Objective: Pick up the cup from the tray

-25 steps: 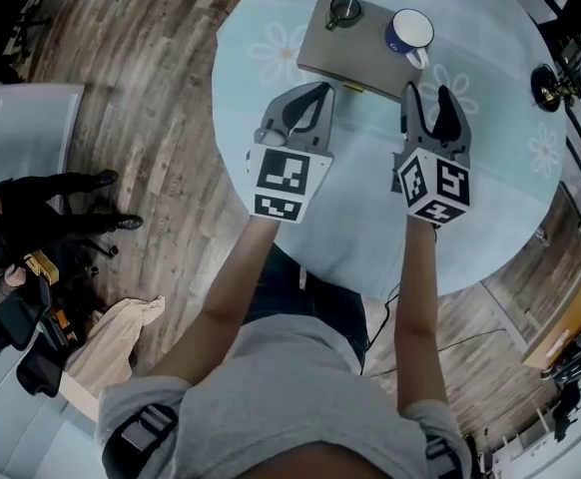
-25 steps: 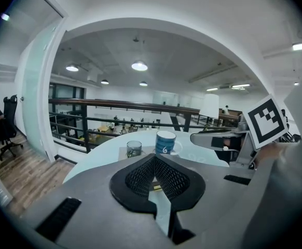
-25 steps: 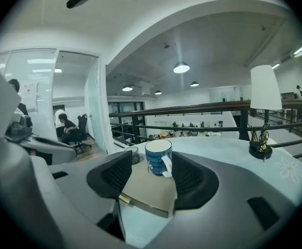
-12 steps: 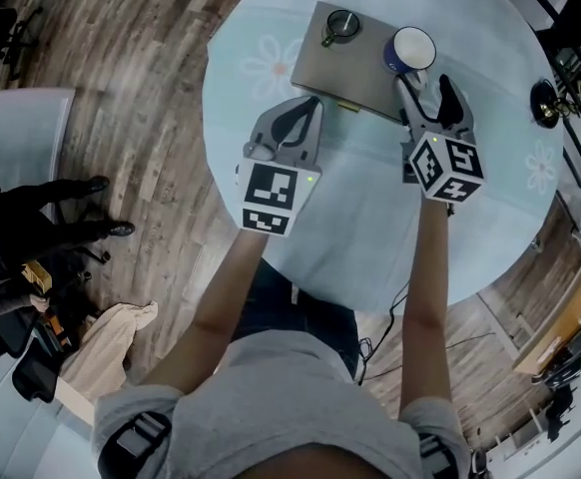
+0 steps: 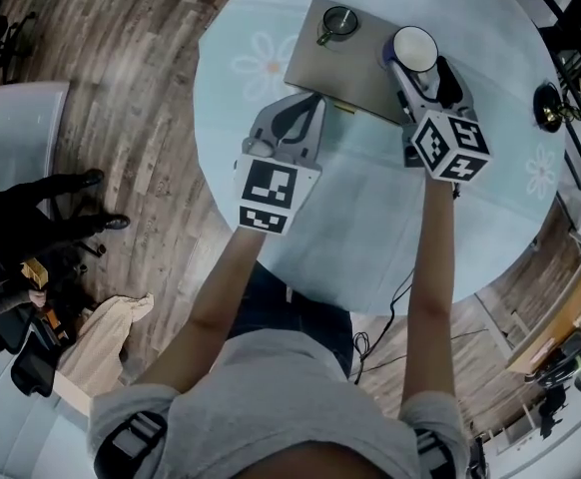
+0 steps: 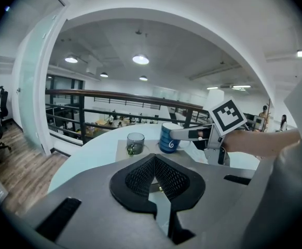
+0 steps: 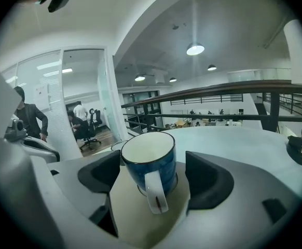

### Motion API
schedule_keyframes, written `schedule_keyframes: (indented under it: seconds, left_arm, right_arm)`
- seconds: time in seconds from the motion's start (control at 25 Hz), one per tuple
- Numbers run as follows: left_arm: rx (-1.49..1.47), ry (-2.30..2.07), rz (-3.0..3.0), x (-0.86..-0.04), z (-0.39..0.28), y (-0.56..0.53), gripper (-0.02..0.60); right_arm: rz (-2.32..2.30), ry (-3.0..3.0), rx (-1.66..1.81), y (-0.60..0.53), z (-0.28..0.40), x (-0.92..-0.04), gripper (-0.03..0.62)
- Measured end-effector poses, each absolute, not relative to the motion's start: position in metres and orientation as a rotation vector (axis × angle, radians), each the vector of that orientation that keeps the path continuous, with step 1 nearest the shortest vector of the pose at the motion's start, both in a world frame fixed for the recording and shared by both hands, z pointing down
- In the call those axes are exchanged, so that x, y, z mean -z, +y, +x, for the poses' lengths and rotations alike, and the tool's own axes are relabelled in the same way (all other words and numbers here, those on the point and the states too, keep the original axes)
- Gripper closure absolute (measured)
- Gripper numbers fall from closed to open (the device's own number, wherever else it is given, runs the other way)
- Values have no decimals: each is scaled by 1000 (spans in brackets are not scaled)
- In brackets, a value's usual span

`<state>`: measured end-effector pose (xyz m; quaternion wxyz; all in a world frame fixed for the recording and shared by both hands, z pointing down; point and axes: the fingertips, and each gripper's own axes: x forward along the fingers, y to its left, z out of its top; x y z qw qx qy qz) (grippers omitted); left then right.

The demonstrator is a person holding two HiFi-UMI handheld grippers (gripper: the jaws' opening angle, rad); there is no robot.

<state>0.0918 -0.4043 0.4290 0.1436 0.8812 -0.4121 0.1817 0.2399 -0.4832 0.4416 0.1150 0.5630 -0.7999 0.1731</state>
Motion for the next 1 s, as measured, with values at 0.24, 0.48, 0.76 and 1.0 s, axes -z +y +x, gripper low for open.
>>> schedule_keyframes:
  seconds: [0.24,0.48,0.76,1.0]
  left_arm:
    - [-541,-1165,2543,-433,95,-408,577]
    - [-559,-1162,2536,-439,93,-411,577]
    - [-564,-1169,2524,-443,89,-411,577]
    - [-557,-1180,2513,-444,83,-411,577]
  right_arm:
    - [1580,-2354,-470,-499,229,-446,250]
    - [1576,-2321,-421,-506,226,-453,251]
    - [1610,-2338,-387,-506,226,-452,252]
    - [1614,-2331,-381,-505,228,-452,250]
